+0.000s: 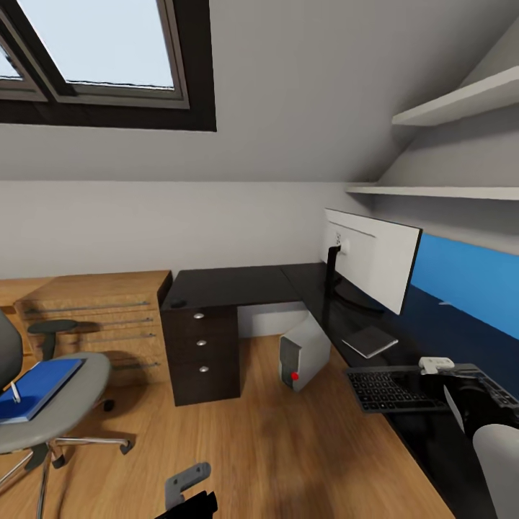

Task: In the bedroom, organize the workspace by keeping the computer under the desk, ensuring the monitor is on the desk, placing the keyboard on the desk next to the monitor, placing the mouse on the desk next to the keyboard, moving the folder from the swivel chair onto the desk next to the mouse, stacking the notebook on top of the folder with the pen on top of the notebook, and positioning the swivel chair next to the desk.

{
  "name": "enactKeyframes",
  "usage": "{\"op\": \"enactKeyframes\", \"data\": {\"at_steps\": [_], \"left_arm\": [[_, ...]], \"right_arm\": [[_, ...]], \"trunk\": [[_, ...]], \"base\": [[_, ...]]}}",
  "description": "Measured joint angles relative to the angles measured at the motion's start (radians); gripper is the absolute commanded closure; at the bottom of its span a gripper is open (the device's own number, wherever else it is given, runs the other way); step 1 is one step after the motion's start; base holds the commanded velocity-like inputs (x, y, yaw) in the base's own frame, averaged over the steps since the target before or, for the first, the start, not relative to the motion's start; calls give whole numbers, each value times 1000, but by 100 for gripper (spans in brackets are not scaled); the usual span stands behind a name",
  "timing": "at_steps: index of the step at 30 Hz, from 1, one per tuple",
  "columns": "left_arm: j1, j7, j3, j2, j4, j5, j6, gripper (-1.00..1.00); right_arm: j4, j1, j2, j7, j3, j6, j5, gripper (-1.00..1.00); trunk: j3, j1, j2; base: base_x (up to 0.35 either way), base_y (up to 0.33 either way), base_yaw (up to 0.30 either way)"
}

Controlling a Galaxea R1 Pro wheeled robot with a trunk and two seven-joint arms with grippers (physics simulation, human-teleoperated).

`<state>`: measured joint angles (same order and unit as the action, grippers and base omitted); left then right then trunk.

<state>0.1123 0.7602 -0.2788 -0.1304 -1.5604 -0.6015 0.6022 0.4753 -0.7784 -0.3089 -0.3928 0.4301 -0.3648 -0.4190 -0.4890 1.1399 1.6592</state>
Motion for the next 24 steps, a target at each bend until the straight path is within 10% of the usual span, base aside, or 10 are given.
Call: {"op": "enactKeyframes", "data": {"at_steps": [24], "left_arm": [[0,0,0,0,3,0,0,-100]], "right_arm": [[50,-1,12,0,-2,-2,15,-100]], "trunk": [[-75,92,168]], "base": [[0,0,0]]}}
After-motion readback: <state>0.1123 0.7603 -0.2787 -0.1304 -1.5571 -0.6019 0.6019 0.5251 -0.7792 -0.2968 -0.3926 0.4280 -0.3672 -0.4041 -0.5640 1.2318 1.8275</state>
